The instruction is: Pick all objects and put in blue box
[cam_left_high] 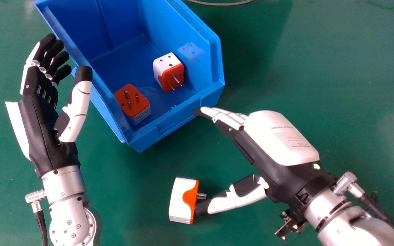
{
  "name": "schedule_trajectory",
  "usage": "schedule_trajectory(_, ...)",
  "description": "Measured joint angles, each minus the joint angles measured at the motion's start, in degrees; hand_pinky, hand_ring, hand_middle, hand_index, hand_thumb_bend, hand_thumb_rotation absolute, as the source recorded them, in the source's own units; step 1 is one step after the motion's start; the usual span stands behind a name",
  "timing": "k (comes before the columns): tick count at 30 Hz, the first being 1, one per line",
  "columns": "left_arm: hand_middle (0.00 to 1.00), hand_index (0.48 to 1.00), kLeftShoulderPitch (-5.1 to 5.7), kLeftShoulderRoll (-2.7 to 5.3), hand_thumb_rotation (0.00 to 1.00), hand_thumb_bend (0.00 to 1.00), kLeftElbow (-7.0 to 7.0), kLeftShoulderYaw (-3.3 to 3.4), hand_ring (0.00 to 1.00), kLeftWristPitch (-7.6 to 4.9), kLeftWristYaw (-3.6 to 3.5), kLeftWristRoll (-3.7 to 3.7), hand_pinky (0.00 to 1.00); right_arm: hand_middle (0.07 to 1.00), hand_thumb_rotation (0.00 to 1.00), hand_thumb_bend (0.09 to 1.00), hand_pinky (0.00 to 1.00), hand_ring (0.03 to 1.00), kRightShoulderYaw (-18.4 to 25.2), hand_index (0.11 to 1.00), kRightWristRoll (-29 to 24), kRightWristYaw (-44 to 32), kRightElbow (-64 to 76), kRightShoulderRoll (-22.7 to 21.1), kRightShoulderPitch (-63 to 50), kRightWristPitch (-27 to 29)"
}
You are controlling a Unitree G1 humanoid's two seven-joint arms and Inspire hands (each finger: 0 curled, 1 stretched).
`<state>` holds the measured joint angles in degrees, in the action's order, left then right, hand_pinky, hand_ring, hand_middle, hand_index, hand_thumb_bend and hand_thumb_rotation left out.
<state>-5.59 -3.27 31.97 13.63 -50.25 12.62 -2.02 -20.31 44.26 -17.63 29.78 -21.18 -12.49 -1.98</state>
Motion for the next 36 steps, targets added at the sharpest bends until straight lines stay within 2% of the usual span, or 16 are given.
schedule_trajectory(7, 0.82, 0.803, 0.27, 0.00, 0.47, 0.69, -0.09, 0.02, 0.80, 0.49, -0.13, 0.20, 0.78, 0.896, 0.44, 0.827, 0.71, 0.861, -0.5, 0.914, 1.6, -1.6, 0.0, 0.4, 0.0, -0.6)
schedule_trajectory(11, 0.82, 0.801, 0.36, 0.00, 0.48, 0.68, -0.14, 0.02, 0.80, 0.54, -0.15, 0.16, 0.79, 0.900, 0.44, 0.834, 0.71, 0.868, -2.3, 0.915, 3.9, -2.8, 0.1, 2.0, -0.1, -2.7)
schedule_trajectory(17, 0.82, 0.799, 0.50, -0.01, 0.47, 0.69, -0.62, 0.02, 0.80, 0.58, -0.51, 0.43, 0.79, 0.895, 0.45, 0.838, 0.71, 0.864, -6.2, 0.913, 10.4, -3.9, 0.1, 4.7, -0.8, -6.1)
schedule_trajectory(21, 0.82, 0.802, 0.68, -0.02, 0.47, 0.69, -1.02, 0.05, 0.80, 0.85, -1.39, 0.97, 0.79, 0.891, 0.46, 0.833, 0.71, 0.863, -8.8, 0.907, 15.7, -3.4, 0.1, 6.4, -2.1, -7.4)
schedule_trajectory(27, 0.82, 0.802, 0.74, -0.03, 0.47, 0.69, -1.03, 0.10, 0.80, 0.96, -1.56, 0.95, 0.79, 0.879, 0.50, 0.830, 0.71, 0.852, -10.3, 0.886, 21.2, -3.2, 0.1, 7.3, -2.4, -7.6)
schedule_trajectory(36, 0.82, 0.800, 0.75, -0.03, 0.47, 0.69, -1.19, 0.08, 0.80, 1.10, -1.44, 0.81, 0.78, 0.864, 0.51, 0.845, 0.69, 0.834, -11.1, 0.865, 21.9, -2.2, -1.4, 8.6, -2.4, -7.6)
